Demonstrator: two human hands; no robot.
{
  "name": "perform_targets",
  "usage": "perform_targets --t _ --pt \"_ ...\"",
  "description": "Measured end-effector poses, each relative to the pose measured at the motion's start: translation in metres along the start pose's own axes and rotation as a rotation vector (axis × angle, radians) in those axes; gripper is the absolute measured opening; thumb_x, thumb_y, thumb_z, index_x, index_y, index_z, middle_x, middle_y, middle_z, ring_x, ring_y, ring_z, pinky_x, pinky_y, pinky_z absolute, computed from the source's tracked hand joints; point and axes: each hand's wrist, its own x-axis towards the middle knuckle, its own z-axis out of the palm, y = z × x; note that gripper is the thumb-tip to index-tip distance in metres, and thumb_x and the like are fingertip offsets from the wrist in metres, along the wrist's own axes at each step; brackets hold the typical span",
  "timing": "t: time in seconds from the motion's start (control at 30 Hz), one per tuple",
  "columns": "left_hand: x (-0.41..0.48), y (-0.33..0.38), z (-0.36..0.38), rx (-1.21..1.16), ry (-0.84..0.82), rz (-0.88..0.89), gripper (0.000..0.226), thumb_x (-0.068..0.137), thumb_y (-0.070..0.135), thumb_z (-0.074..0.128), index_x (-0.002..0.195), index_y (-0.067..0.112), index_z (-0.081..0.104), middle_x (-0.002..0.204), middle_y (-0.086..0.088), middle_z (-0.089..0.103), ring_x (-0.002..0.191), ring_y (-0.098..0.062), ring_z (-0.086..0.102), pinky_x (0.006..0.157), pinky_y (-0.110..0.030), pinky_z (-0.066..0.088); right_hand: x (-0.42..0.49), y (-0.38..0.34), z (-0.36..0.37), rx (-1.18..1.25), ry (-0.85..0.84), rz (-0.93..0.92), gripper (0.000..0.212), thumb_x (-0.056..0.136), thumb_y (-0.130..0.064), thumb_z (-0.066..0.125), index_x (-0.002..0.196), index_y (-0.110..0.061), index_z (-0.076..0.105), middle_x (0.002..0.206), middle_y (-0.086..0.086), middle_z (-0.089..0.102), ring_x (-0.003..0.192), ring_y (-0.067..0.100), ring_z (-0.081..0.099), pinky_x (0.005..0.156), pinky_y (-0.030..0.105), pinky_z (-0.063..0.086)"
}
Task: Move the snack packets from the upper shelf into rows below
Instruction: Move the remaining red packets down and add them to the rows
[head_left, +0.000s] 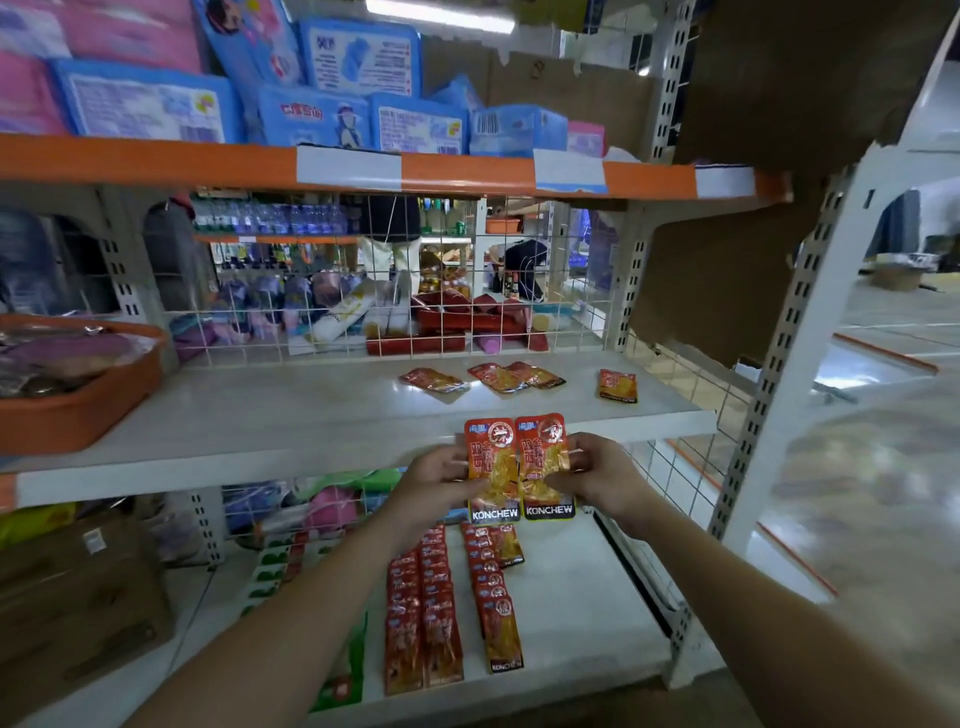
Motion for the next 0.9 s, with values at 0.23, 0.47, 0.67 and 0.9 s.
perform_targets --t 0.23,0.47,0.67,0.9 --pt "-0.006 -0.045 0.008 0.054 -0.055 -0.086 0.037 0.086 0.003 0.074 0.12 0.01 0.063 0.109 -0.002 0.072 0.099 -0.017 0.07 0.073 -0.022 0.057 -0.011 0.048 0.005 -0.019 -0.017 0.1 0.03 0.08 0.005 0.074 0.105 -0.008 0.064 0.099 0.016 0.073 0.086 0.029 0.074 0.075 0.047 0.062" --pt "0.007 -0.099 0.013 0.096 -0.069 -0.189 0.041 0.083 0.007 0.077 0.116 0.025 0.062 0.118 -0.004 0.068 0.106 -0.015 0.065 0.08 -0.026 0.055 -0.006 0.095 0.019 0.012 -0.026 0.187 0.028 0.082 0.008 0.071 0.105 -0.004 0.062 0.099 0.014 0.073 0.086 0.021 0.072 0.058 0.023 0.057" --pt "0.023 -0.143 0.019 0.076 -0.084 -0.262 0.042 0.083 0.008 0.078 0.108 0.031 0.055 0.104 0.015 0.059 0.095 0.003 0.055 0.078 -0.018 0.05 0.013 0.134 0.03 -0.012 -0.043 0.248 0.027 0.079 0.008 0.073 0.1 -0.005 0.063 0.094 0.007 0.074 0.082 0.015 0.073 0.061 0.022 0.055" --pt "0.054 -0.182 0.022 0.116 -0.094 -0.319 0.049 0.08 0.01 0.081 0.124 0.019 0.059 0.111 0.0 0.069 0.102 -0.012 0.066 0.076 -0.02 0.057 0.048 0.173 0.037 -0.076 -0.054 0.323 0.026 0.081 0.005 0.073 0.101 -0.006 0.062 0.089 0.009 0.074 0.069 0.009 0.073 0.053 0.016 0.053"
